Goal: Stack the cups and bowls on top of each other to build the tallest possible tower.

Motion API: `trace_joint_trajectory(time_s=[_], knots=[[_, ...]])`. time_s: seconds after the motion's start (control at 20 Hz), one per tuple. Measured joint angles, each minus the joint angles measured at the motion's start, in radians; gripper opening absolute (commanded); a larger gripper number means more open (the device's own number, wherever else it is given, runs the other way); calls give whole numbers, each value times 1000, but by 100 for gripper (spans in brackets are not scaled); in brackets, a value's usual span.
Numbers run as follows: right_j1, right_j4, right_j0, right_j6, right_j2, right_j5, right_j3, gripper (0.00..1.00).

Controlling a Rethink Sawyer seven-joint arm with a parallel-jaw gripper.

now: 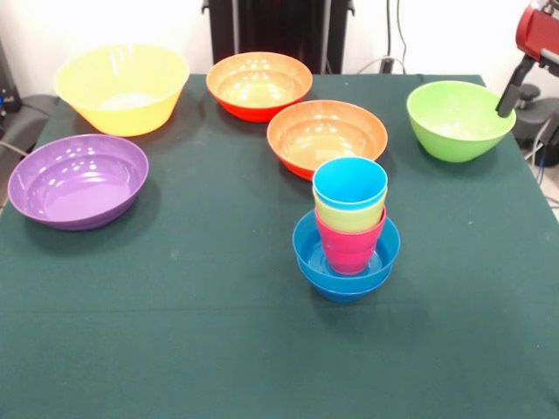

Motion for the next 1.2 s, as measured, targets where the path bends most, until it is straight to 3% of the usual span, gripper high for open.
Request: trace_joint_trajectory(time_s=[0.7,1.2], knots=[[2,0,21,1,0,-37,99,100],[36,0,59,1,0,-75,108,100]])
